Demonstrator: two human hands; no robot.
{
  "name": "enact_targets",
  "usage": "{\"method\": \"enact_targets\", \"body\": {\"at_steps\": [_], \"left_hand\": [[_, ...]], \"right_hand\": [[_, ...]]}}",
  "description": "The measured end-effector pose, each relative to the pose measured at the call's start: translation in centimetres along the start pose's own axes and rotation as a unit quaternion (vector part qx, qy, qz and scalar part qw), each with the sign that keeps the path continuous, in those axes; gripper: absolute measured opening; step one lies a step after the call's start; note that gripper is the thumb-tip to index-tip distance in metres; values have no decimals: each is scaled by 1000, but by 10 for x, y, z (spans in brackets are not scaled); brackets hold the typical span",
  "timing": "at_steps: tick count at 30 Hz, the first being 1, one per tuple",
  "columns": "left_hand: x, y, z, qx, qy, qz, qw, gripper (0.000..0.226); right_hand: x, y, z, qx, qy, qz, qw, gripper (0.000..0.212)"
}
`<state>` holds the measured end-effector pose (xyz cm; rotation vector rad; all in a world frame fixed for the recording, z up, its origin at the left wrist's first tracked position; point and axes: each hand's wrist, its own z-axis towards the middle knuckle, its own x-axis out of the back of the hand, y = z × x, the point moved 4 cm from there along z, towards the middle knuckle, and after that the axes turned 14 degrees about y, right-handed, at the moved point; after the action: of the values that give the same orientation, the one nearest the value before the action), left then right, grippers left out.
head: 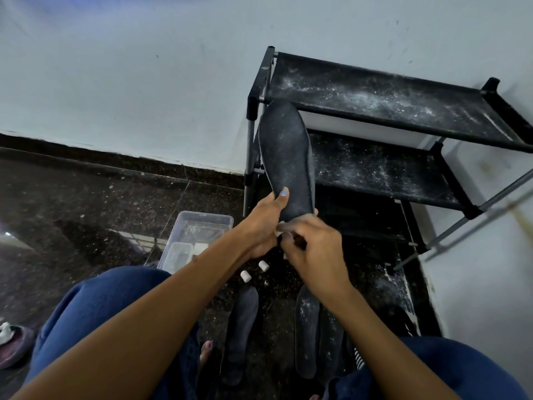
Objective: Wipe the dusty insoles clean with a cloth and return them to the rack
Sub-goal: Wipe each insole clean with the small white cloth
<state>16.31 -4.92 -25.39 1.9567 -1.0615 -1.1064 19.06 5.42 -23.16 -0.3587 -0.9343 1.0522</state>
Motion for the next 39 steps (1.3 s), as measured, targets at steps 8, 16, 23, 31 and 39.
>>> {"method": "enact_targets", "body": {"at_steps": [8, 16, 23, 31, 39], "left_hand": [[-1, -5, -2, 13, -27, 19, 999, 32], [-5, -6, -10, 52, -81, 32, 995, 31], [-1, 2, -10, 10, -56, 44, 997, 37], [-4, -3, -15, 8, -85, 127, 988, 55], [3, -9, -13, 47, -81, 156, 983, 44]], "right_hand": [[15, 17, 17, -48, 113, -40, 992, 15], [22, 22, 24, -44, 115, -47, 991, 15], [11, 11, 15, -1, 42, -4, 999, 16], [25, 18, 28, -4, 106, -44, 993, 15], [16, 2, 19, 29, 33, 24, 999, 16]]}}
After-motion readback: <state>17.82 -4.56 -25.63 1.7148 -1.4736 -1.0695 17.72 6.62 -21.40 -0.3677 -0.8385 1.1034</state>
